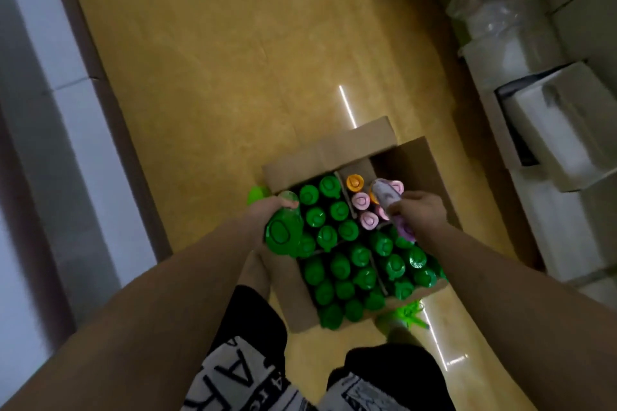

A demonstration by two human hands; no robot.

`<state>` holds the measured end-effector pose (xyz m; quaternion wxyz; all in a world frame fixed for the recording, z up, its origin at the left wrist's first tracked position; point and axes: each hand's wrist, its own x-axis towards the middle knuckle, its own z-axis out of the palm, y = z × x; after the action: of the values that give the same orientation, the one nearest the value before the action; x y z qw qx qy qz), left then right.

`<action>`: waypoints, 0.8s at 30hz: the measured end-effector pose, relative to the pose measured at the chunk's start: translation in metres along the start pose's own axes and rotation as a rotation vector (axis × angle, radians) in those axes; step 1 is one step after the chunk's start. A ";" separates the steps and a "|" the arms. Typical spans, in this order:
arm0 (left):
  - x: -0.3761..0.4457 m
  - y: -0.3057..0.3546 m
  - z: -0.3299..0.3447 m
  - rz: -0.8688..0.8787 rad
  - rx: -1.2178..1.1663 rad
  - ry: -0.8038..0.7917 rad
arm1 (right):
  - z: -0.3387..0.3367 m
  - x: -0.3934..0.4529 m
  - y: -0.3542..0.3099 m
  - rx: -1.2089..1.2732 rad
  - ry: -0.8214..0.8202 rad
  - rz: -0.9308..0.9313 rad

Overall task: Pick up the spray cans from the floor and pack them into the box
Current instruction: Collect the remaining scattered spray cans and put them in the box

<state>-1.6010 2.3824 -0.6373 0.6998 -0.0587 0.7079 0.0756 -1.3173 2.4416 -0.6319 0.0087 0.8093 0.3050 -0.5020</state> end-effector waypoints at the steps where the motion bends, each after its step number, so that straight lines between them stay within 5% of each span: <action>1: 0.008 0.001 -0.003 -0.006 0.001 0.010 | 0.006 0.004 -0.005 -0.021 0.034 -0.015; 12: 0.079 0.011 -0.005 -0.035 -0.077 0.097 | 0.033 0.075 -0.026 -0.382 0.060 -0.181; 24: 0.138 0.029 0.000 -0.131 0.185 0.042 | 0.084 0.165 -0.015 -0.681 -0.077 -0.302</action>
<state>-1.6087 2.4143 -0.7741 0.6908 -0.0414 0.7209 -0.0371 -1.3414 2.5067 -0.8042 0.2148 0.6863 0.5700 -0.3974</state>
